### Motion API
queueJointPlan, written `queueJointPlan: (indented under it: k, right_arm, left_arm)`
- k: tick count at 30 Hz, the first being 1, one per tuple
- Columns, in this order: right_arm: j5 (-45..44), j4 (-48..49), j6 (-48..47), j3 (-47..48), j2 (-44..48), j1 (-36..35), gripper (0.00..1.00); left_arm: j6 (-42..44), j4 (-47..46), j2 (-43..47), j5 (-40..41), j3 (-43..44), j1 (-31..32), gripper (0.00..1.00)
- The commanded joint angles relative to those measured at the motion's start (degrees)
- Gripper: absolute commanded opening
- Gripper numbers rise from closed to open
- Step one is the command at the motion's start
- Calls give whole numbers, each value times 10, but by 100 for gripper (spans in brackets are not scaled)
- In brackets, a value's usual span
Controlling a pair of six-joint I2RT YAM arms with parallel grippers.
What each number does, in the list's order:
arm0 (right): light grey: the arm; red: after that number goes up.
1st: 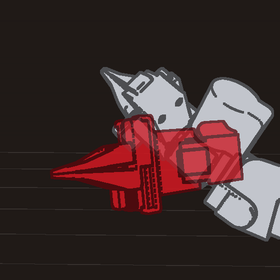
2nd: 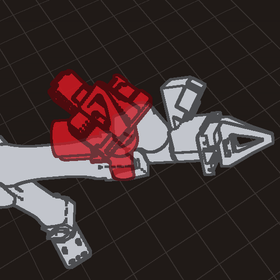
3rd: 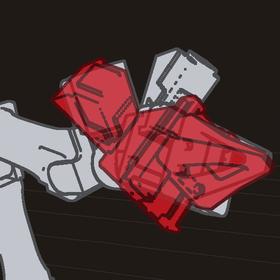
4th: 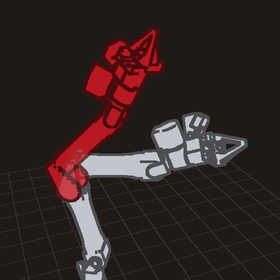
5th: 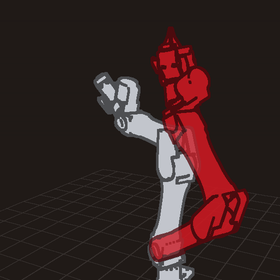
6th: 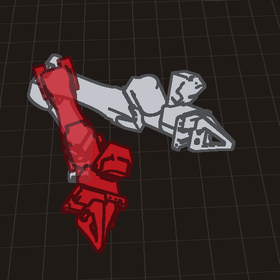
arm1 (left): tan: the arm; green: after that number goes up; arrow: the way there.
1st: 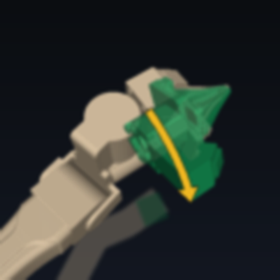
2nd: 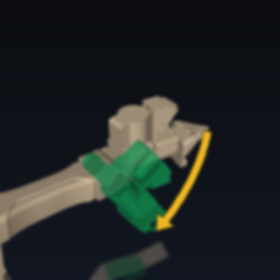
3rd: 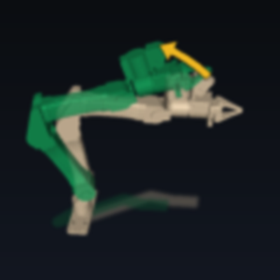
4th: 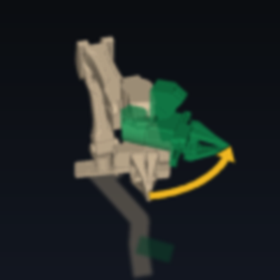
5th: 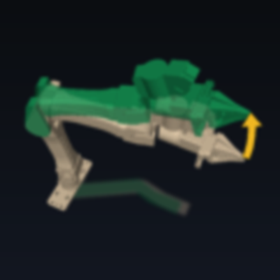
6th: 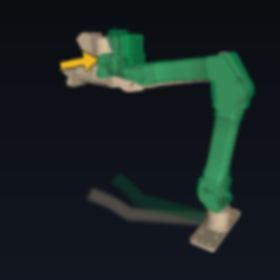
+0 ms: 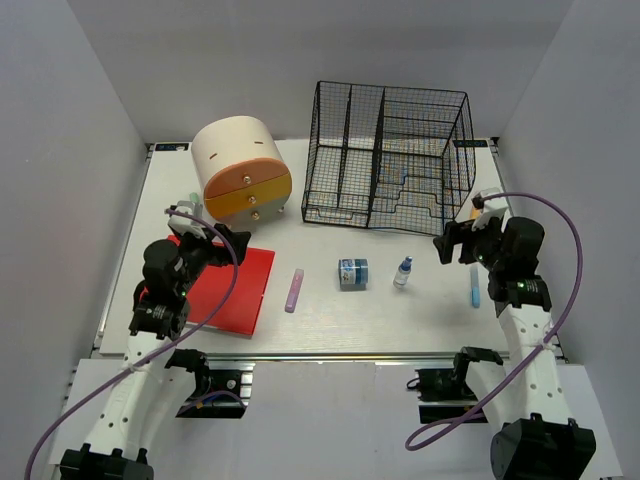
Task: Organize the desk
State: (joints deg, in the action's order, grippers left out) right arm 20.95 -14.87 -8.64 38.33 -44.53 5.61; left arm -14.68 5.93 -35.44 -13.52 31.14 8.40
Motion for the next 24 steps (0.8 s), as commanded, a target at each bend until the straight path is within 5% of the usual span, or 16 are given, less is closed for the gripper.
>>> queueJointPlan:
  k: [1,12,17,24]
  right_arm:
    - [48,5,8,39,1,-2,89]
    - [122,-38,-5,55,2,-2,89]
    - [155,-77,-82,82,-4,-4,89]
    - [260,-148,-145,111,-5,-6,89]
  left_arm:
    - [-5,-4,-3,6,2,-2,98]
    - [-25,3,-18,32,7,-2,98]
    - [-70,21,-30,65,21,-2,94]
    - [-204,240,-97,122,97,-13,32]
